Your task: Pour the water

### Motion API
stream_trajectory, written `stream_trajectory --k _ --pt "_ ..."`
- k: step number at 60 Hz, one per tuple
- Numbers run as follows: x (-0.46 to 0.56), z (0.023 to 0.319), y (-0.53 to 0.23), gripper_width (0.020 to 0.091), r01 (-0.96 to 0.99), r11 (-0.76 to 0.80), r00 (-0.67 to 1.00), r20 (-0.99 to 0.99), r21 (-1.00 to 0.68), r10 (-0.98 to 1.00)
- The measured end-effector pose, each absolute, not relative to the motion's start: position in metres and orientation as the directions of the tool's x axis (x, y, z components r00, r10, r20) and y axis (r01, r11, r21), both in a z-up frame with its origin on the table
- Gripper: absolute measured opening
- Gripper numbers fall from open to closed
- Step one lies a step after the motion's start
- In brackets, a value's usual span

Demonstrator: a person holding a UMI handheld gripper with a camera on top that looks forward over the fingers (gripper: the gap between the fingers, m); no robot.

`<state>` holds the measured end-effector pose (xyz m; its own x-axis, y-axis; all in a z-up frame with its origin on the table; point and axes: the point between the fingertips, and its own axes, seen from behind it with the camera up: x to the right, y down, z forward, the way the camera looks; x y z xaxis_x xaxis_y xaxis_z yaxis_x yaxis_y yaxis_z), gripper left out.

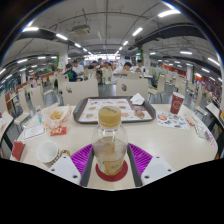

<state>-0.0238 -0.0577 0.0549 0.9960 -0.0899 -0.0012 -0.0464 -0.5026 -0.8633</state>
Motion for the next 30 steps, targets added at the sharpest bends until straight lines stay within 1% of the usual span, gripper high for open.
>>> stream_trajectory --k 3,4,5,7,8,11,22,30 --pt "-0.023 0.062 -0.064 0.0799 -0.034 -0.515 0.996 0.010 -0.856 -0.083" --pt "-0.023 0.065 -0.067 0.0840 -0.030 -0.519 0.997 0.014 -0.855 -0.081" --pt "-0.023 0.068 -0.070 0.0867 -0.027 -0.524 0.997 0.018 -0.852 -0.081" --pt "-0.023 0.076 -0.079 0.0834 -0.021 -0.533 0.997 0.024 -0.846 -0.077" --pt "-0.025 0.080 -0.082 0.0830 -0.017 -0.536 0.997 0.028 -0.844 -0.075" --pt "-0.025 0.093 -0.098 0.0859 -0.016 -0.550 0.997 0.030 -0.835 -0.075" --pt "-0.038 0.138 -0.157 0.0857 -0.039 -0.596 0.997 0.011 -0.802 -0.081" --pt "-0.042 0.159 -0.187 0.0850 0.004 -0.603 0.996 0.056 -0.798 -0.067"
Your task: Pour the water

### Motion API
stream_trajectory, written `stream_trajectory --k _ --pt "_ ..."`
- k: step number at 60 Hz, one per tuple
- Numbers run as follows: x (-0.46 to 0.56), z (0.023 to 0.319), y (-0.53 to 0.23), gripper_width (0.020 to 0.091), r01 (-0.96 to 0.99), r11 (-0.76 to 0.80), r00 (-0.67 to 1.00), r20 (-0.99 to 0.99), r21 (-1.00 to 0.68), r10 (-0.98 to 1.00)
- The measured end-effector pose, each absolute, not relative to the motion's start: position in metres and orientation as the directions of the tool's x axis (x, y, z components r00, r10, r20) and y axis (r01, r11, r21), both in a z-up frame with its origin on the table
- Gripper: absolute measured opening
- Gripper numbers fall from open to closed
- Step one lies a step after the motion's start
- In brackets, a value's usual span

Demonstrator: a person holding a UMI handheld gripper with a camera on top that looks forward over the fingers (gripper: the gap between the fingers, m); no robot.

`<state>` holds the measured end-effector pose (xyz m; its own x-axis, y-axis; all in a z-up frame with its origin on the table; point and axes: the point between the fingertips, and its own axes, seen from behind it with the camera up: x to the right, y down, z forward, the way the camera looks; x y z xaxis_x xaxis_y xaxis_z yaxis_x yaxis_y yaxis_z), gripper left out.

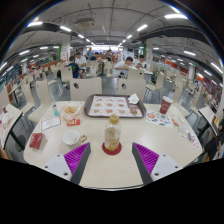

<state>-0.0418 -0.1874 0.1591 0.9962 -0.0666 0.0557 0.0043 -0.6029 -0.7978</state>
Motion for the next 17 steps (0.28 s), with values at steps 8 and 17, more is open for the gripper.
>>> stream_trajectory --k 8,17 --pt "-0.046 0.167 -0.205 0.0852 0.010 -0.604 0.996 0.060 -0.797 -0.062" --pt "-0.045 0.169 -0.212 0.0846 0.032 -0.602 0.995 0.084 -0.798 -0.059"
